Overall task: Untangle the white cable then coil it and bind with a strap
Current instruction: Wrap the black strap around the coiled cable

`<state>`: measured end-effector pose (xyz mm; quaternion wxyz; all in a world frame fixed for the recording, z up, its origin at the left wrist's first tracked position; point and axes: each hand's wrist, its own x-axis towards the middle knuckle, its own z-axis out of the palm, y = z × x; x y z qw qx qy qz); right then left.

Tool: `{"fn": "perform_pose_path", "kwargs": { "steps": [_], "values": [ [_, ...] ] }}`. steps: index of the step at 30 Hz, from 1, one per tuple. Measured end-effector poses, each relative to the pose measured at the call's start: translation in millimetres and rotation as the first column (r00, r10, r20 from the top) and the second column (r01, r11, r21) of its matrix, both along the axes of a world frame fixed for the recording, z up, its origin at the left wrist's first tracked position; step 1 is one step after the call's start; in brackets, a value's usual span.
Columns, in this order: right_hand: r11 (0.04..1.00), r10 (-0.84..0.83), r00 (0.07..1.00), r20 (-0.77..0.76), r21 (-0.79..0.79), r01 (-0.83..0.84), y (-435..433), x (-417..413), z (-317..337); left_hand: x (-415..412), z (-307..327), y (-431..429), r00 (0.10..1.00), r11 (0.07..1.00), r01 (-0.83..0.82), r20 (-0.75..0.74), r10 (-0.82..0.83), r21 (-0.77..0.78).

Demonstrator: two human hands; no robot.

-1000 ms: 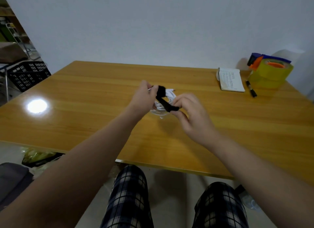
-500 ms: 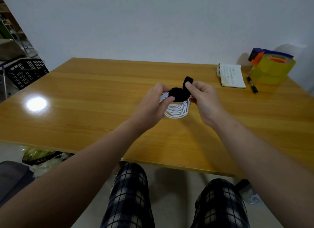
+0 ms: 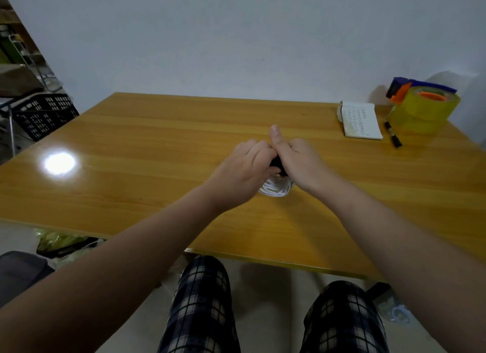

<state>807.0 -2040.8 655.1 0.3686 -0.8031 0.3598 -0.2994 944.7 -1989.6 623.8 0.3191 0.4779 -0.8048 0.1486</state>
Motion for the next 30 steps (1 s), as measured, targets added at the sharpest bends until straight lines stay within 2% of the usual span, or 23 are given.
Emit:
{"fn": "perform_pose_path", "kwargs": {
  "steps": [2, 5, 6, 8, 9, 11, 12, 13, 15, 19, 22, 26, 28, 30],
  "values": [
    [0.999, -0.035, 0.998, 0.045, 0.016, 0.034, -1.6, 2.5, -4.0, 4.6, -1.2, -2.3, 0.997, 0.995, 0.037, 0.071, -0.031, -0.089],
    [0.992, -0.117, 0.983, 0.142, 0.069, 0.108, -5.6, 7.4, -11.8, 1.7, -2.0, -1.8, 0.997, 0.996, 0.048, 0.063, -0.044, -0.074],
    [0.987, -0.144, 0.975, 0.166, 0.099, 0.129, -6.4, 8.7, -13.1, 0.7, -1.9, -3.0, 0.999, 0.999, 0.038, 0.0, -0.038, -0.03],
    [0.956, -0.255, 0.947, 0.197, 0.202, 0.215, -12.5, 11.0, -13.2, -2.7, -0.6, -3.5, 0.963, 0.993, 0.042, -0.269, -0.011, 0.111],
    [0.918, -0.334, 0.918, 0.213, 0.293, 0.266, -17.6, 10.7, -10.7, -3.1, 1.2, -1.5, 0.896, 0.974, 0.076, -0.444, 0.027, 0.213],
    [0.828, -0.446, 0.856, 0.261, 0.482, 0.285, -25.2, 9.0, -0.3, -3.2, 7.8, 4.3, 0.629, 0.854, 0.3, -0.761, 0.158, 0.425],
    [0.806, -0.465, 0.839, 0.283, 0.528, 0.269, -27.9, 8.6, 4.8, -2.8, 9.8, 6.5, 0.503, 0.776, 0.431, -0.837, 0.216, 0.46],
    [0.805, -0.463, 0.835, 0.299, 0.535, 0.255, -29.8, 10.1, 9.0, -0.9, 9.3, 6.4, 0.43, 0.739, 0.495, -0.868, 0.25, 0.458],
    [0.827, -0.447, 0.834, 0.324, 0.505, 0.247, -31.8, 17.4, 12.1, -0.2, 9.8, 3.0, 0.361, 0.745, 0.518, -0.897, 0.255, 0.42],
    [0.753, -0.543, 0.772, 0.331, 0.599, 0.272, -41.3, 29.3, 6.5, -7.8, 12.9, -6.9, 0.442, 0.85, 0.26, -0.84, 0.316, 0.457],
    [0.718, -0.548, 0.773, 0.318, 0.653, 0.24, -47.4, 35.5, -1.1, -3.1, 9.1, -5.8, 0.532, 0.88, 0.188, -0.798, 0.283, 0.437],
    [0.673, -0.479, 0.808, 0.343, 0.734, 0.087, -50.0, 43.6, -14.9, 15.2, 11.4, -5.8, 0.812, 0.876, 0.066, -0.536, 0.231, 0.478],
    [0.682, -0.473, 0.811, 0.345, 0.726, 0.089, -54.5, 37.5, -18.5, 20.0, 13.6, -11.6, 0.88, 0.868, 0.054, -0.434, 0.192, 0.494],
    [0.758, -0.432, 0.838, 0.333, 0.638, 0.137, -67.6, 27.8, -21.3, 22.7, 15.1, -23.5, 0.903, 0.868, 0.041, -0.39, 0.18, 0.495]
  ]
}}
